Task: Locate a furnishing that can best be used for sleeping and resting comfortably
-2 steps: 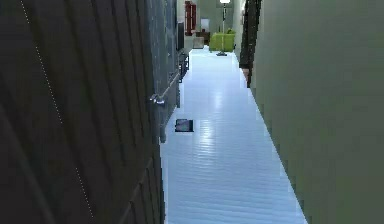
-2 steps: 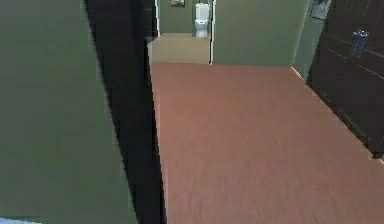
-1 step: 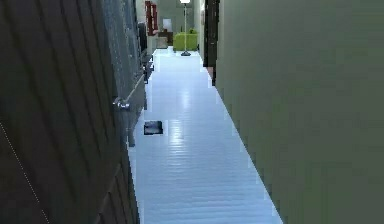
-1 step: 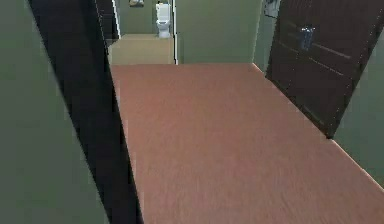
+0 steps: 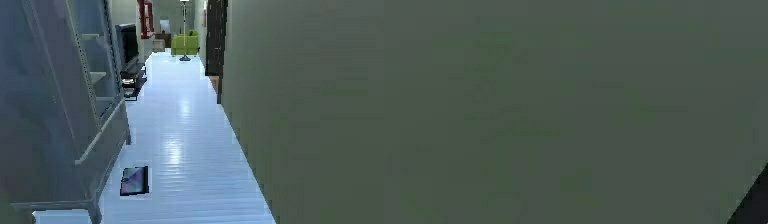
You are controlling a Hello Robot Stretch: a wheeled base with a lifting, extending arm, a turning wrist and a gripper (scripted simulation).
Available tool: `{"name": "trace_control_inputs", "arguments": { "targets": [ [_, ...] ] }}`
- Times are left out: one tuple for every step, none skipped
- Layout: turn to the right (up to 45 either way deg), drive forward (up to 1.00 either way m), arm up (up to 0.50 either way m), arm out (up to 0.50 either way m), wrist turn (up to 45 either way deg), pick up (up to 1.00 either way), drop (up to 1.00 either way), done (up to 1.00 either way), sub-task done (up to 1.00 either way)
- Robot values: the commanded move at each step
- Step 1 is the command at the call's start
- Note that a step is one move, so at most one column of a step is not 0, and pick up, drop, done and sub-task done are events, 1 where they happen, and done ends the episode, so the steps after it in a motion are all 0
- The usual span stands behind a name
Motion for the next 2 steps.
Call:
{"name": "trace_control_inputs", "arguments": {
  "targets": [
    [0.0,1.00,0.00,0.00,0.0,0.00,0.00,0.00,0.00],
    [0.0,1.00,0.00,0.00,0.0,0.00,0.00,0.00,0.00]
  ]
}}
